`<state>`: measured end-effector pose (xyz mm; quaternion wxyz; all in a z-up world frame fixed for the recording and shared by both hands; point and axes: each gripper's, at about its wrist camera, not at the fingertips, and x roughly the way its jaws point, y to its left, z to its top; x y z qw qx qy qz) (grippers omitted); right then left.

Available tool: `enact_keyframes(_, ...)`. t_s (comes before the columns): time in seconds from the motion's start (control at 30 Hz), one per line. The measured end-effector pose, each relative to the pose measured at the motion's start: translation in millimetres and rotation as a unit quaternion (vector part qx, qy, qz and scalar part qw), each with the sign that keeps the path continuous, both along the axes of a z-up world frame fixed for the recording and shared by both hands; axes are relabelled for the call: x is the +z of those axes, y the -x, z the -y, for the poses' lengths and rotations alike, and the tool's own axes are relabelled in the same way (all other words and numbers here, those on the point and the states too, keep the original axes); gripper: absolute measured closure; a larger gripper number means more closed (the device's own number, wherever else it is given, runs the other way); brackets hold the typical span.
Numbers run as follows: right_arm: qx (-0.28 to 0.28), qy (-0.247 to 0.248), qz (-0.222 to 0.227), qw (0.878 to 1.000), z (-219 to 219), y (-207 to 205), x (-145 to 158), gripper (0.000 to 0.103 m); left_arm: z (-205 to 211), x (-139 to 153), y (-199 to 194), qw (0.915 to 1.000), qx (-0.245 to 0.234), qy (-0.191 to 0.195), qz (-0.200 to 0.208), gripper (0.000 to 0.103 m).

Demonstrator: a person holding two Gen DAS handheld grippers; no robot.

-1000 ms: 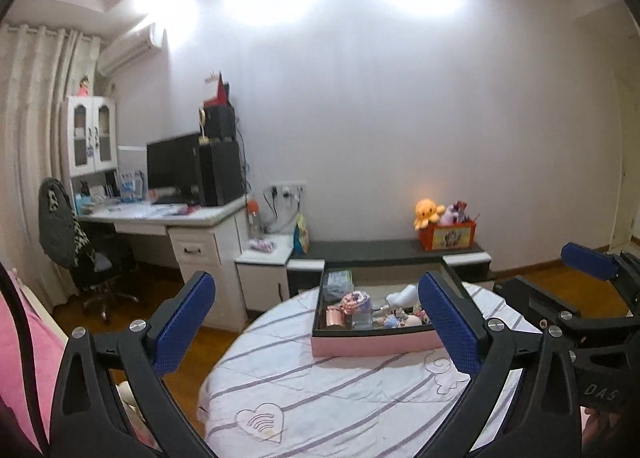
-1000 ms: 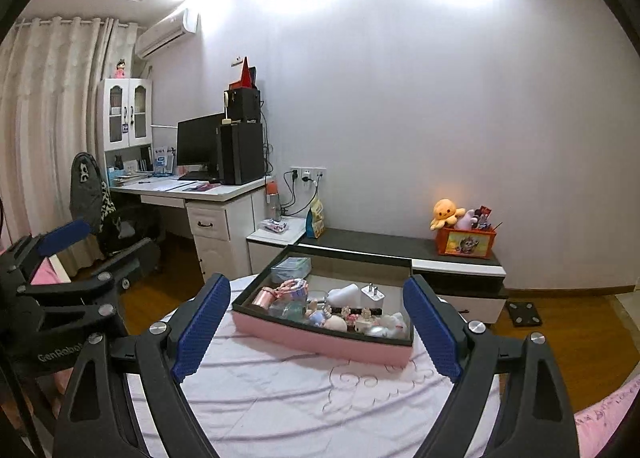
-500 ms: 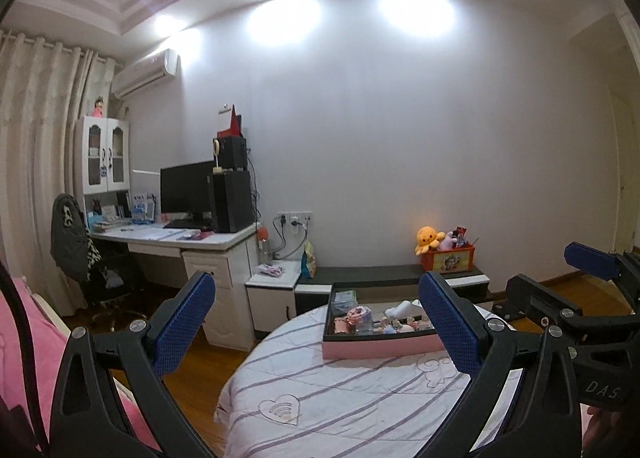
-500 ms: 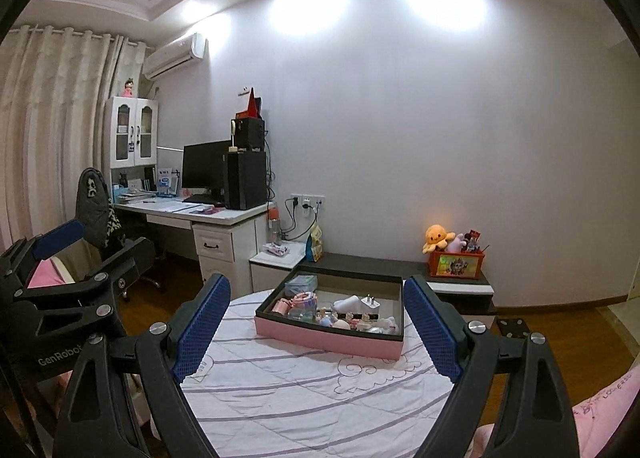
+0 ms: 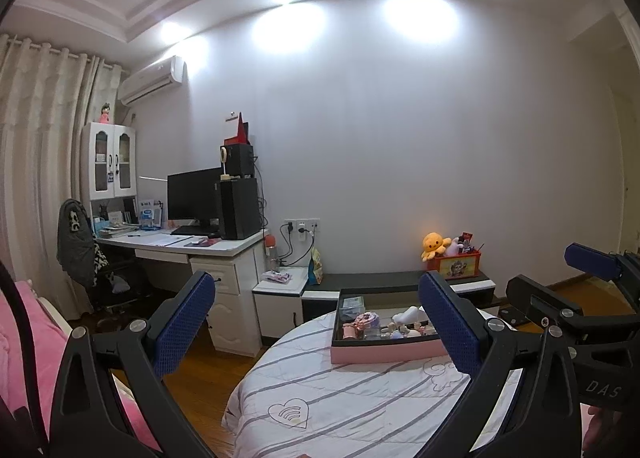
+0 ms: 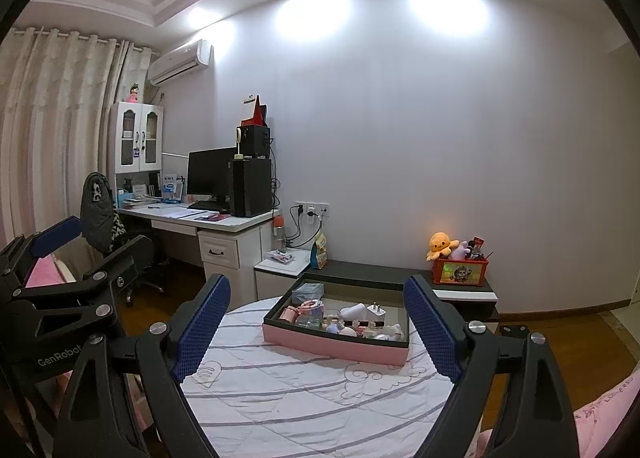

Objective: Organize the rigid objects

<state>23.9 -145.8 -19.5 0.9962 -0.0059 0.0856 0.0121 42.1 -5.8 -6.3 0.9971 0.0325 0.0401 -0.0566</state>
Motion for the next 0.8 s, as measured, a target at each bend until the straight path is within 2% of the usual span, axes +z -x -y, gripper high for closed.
enact_keyframes(0.8,0.002,-0.002,-0.001,1.0,2.4,0.2,-0.8,0.013,-1.2,-2.0,-2.4,0.9999,-0.003,0.01,-0.012,0.0)
